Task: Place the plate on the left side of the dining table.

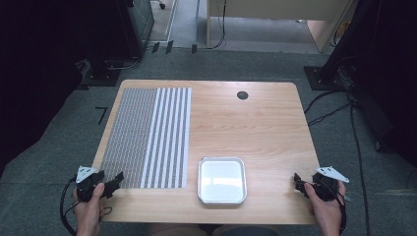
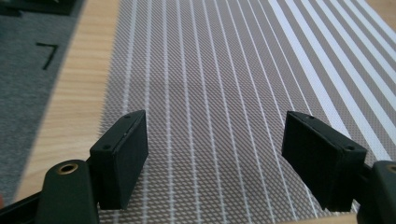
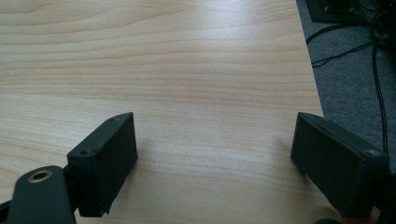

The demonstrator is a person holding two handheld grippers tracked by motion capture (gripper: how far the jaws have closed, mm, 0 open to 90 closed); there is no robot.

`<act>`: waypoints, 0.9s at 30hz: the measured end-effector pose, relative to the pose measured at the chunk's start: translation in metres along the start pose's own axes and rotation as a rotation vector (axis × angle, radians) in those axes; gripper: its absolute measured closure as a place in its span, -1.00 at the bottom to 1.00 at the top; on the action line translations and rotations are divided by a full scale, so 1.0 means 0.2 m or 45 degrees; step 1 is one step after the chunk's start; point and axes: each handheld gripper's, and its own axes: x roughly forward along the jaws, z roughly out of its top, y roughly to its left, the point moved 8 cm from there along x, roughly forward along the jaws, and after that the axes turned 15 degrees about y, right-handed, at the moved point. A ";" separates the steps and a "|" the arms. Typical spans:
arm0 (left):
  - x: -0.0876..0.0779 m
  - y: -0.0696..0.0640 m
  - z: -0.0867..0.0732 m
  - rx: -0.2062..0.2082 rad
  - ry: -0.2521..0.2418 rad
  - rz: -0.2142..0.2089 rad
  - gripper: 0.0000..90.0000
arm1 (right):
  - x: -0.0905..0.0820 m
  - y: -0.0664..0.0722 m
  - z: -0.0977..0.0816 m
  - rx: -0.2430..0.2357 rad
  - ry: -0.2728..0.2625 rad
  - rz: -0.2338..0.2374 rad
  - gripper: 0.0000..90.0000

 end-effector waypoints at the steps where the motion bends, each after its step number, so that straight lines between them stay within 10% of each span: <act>1: 0.00 0.00 0.00 0.000 0.000 0.000 -0.45 | 0.00 0.00 0.00 0.002 -0.003 -0.002 -0.68; 6: -0.01 -0.06 0.02 0.049 -0.010 -0.111 -0.57 | -0.01 0.01 0.00 0.043 -0.017 0.034 -0.67; 27: 0.00 -0.14 0.05 0.008 -0.027 -0.098 -0.70 | -0.11 0.11 0.05 0.160 -0.131 0.120 -0.67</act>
